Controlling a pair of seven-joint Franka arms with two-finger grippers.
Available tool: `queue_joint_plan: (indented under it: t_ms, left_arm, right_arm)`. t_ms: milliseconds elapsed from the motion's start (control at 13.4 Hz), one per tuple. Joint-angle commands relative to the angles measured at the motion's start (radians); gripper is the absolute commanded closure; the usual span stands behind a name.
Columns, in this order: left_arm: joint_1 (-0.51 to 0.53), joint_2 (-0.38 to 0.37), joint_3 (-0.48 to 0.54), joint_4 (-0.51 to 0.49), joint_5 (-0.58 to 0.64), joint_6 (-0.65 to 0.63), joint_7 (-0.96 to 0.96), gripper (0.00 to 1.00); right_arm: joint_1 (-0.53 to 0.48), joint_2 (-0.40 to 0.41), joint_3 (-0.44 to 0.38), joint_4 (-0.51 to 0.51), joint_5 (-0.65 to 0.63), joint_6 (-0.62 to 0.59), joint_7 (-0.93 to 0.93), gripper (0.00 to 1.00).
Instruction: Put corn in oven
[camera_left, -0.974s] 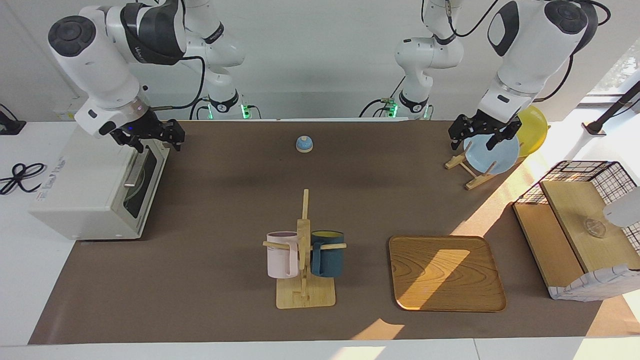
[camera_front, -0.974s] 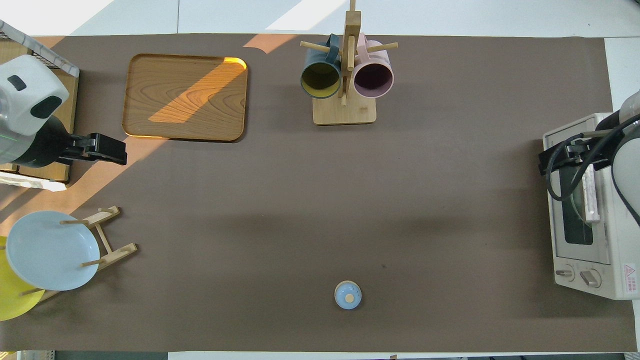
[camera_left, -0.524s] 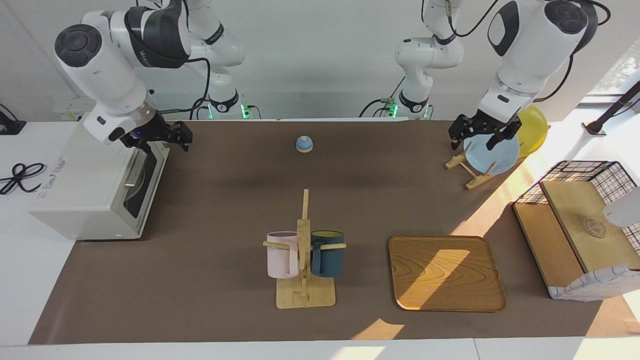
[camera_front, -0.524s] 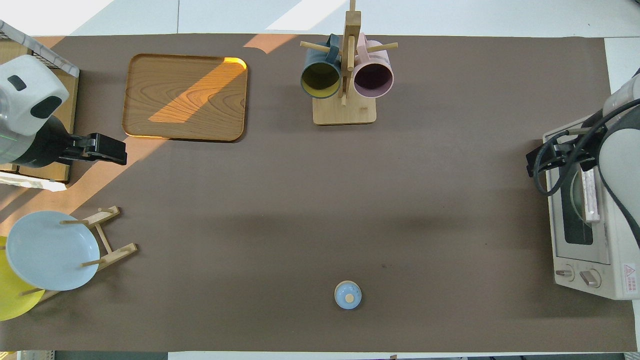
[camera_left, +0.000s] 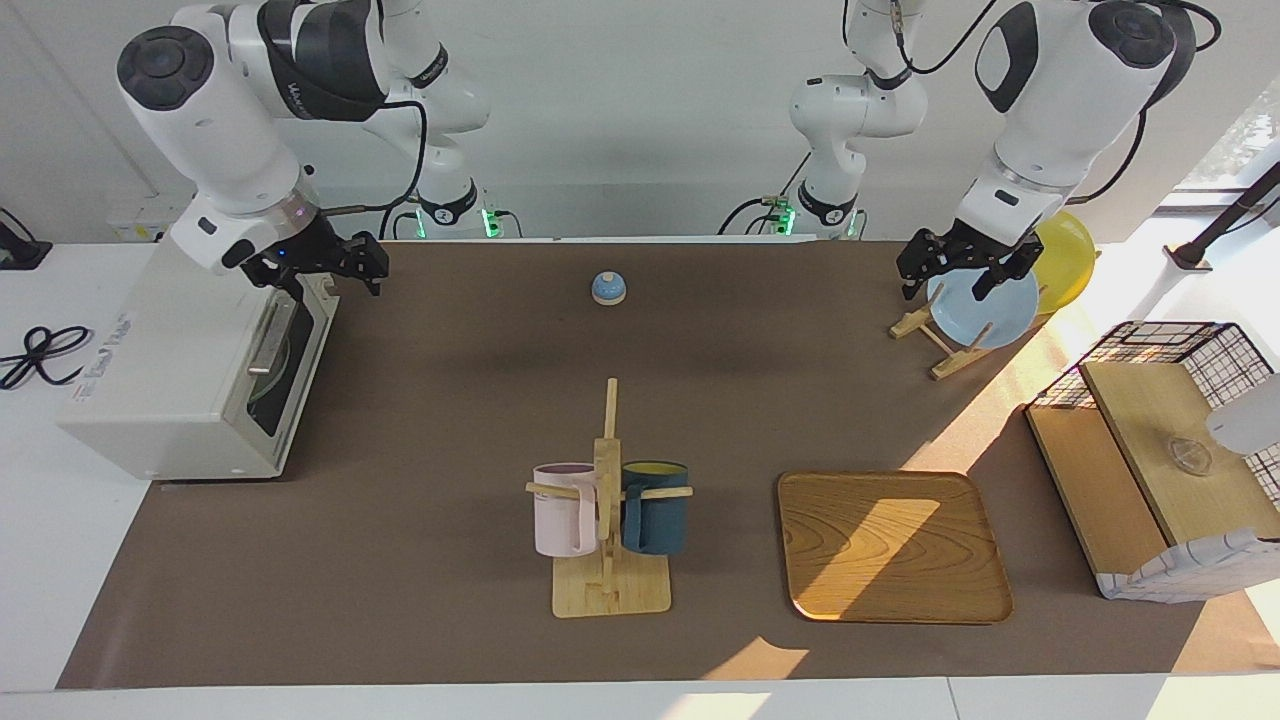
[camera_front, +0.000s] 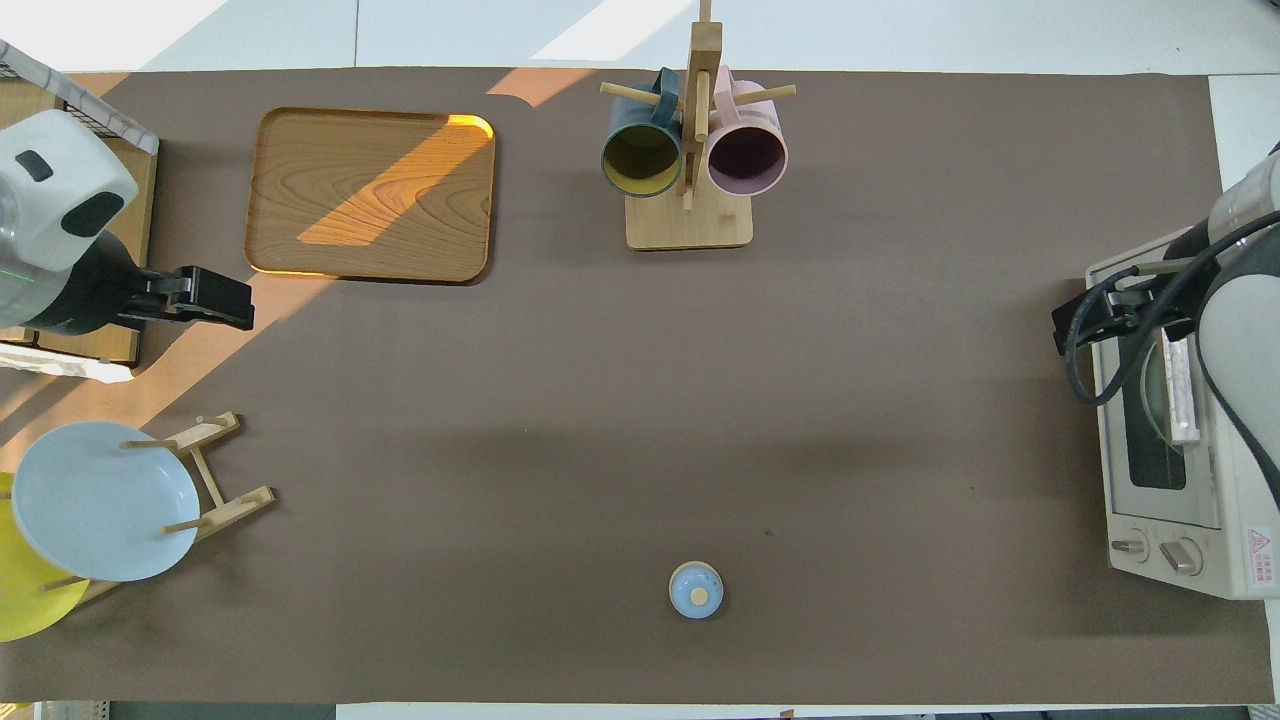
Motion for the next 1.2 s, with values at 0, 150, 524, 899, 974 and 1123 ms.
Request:
queue_joint_plan:
  t_ms: [0, 150, 524, 899, 974, 1123]
  left_arm:
    - [0.01, -0.02, -0.007, -0.012, 0.014, -0.006, 0.002, 0.0]
    - [0.01, -0.021, -0.007, -0.012, 0.014, -0.006, 0.002, 0.0]
    - [0.01, -0.02, -0.007, -0.012, 0.014, -0.006, 0.002, 0.0]
    - [0.01, -0.02, -0.007, -0.012, 0.014, -0.006, 0.002, 0.0]
    - [0.01, -0.02, -0.007, -0.012, 0.014, -0.006, 0.002, 0.0]
    - [0.01, -0.02, -0.007, -0.012, 0.014, -0.006, 0.004, 0.0]
  right_arm:
    - [0.037, -0.01, -0.06, -0.003, -0.014, 0.0, 0.002, 0.0]
    - [0.037, -0.007, -0.071, -0.01, -0.002, 0.0, 0.001, 0.0]
    - [0.037, -0.013, -0.07, 0.005, 0.007, 0.004, 0.007, 0.0]
    - [0.028, -0.02, -0.074, 0.019, 0.035, 0.057, 0.007, 0.0]
    - [0.028, -0.022, -0.074, 0.019, 0.05, 0.072, 0.008, 0.0]
    - [0.029, -0.022, -0.073, 0.019, 0.05, 0.074, 0.004, 0.0]
